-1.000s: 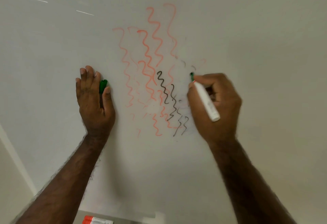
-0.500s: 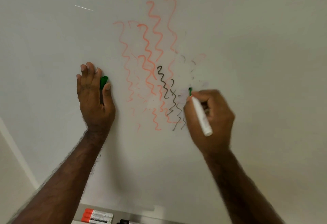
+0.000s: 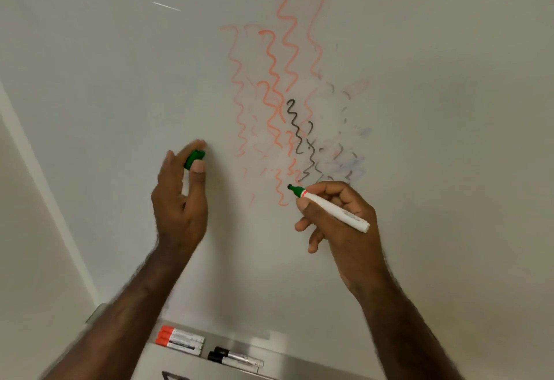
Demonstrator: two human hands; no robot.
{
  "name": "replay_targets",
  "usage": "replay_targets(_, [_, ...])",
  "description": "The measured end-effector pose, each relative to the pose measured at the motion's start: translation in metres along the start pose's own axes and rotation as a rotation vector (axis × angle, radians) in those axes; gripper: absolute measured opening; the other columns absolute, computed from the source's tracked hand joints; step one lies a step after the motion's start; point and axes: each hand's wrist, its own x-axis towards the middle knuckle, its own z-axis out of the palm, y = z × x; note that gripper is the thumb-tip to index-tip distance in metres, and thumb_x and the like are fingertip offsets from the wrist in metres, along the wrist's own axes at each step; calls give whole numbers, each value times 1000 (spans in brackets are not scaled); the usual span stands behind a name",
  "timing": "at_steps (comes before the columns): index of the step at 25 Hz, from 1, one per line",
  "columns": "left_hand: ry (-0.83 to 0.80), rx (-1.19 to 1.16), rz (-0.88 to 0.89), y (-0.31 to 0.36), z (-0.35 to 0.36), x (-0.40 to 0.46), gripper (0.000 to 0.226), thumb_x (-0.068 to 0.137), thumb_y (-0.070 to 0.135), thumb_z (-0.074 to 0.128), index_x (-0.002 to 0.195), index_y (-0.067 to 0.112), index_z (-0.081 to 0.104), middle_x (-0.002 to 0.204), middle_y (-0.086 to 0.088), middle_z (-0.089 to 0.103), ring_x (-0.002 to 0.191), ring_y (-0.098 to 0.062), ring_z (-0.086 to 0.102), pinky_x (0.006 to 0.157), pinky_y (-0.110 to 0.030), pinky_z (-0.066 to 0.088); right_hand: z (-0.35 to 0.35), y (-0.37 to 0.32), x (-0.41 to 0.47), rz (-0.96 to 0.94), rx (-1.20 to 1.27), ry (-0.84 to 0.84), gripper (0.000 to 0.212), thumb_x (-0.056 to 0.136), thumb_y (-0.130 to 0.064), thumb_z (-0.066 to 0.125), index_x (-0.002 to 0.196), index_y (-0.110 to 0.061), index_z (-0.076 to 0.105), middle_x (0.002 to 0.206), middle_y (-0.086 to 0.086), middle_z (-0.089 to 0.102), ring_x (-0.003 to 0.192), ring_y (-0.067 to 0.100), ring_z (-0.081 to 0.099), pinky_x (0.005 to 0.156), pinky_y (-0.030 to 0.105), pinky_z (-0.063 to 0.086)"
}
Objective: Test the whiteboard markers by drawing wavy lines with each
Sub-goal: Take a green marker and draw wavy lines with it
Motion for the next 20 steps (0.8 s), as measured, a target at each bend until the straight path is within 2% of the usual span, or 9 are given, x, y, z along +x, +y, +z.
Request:
replay_targets(3, [-101, -57, -147, 11, -9, -42, 31, 108, 26, 53, 134, 14, 65, 118, 0, 74, 115, -16, 69, 104, -39, 54, 8, 8, -10, 126, 66, -115, 26, 90, -23, 77, 113, -11, 73, 109, 13, 79, 80, 35, 76, 50, 35, 56])
replay_targets(7, [-325, -117, -227, 12, -16, -82, 31, 106, 23, 51, 132, 19, 66, 110, 3, 64, 99, -24, 64, 87, -31, 54, 18, 24, -19, 223, 55, -163, 24, 97, -34, 68, 110, -16, 78, 106, 14, 80, 80, 35, 75, 52, 35, 55])
replay_targets(9, [-418, -181, -293, 12, -23, -93, 31, 106, 23, 49, 132, 21, 66, 109, 3, 61, 96, -25, 61, 86, -26, 52, 25, 31, -23, 271, 21, -159, 26, 103, -33, 64, 109, -12, 77, 100, 15, 80, 78, 36, 74, 53, 35, 54])
replay_targets(11, [-504, -205, -322, 11, -30, -102, 31, 106, 23, 47, 131, 20, 66, 107, 5, 60, 94, -23, 59, 86, -22, 50, 31, 39, -26, 306, -12, -165, 26, 107, -25, 57, 104, -8, 77, 93, 18, 80, 74, 36, 72, 52, 34, 54])
replay_targets(14, [-576, -209, -328, 9, -40, -111, 31, 107, 20, 44, 129, 18, 66, 102, 12, 59, 94, -20, 58, 86, -23, 49, 38, 47, -29, 327, -54, -192, 27, 106, -16, 54, 94, -9, 77, 84, 20, 78, 67, 35, 71, 48, 31, 53])
replay_targets(17, [-625, -177, -310, 6, -47, -117, 30, 108, 18, 43, 128, 17, 65, 103, 14, 58, 96, -18, 58, 87, -24, 47, 45, 53, -33, 345, -57, -211, 27, 95, -25, 54, 86, -12, 77, 78, 21, 76, 61, 34, 68, 46, 30, 51])
replay_targets(20, [-677, -152, -300, 6, -54, -121, 28, 109, 19, 42, 125, 19, 65, 98, 12, 56, 90, -18, 55, 83, -26, 46, 50, 60, -36, 376, -38, -236, 30, 91, -28, 53, 82, -12, 75, 73, 22, 72, 57, 36, 64, 45, 30, 49])
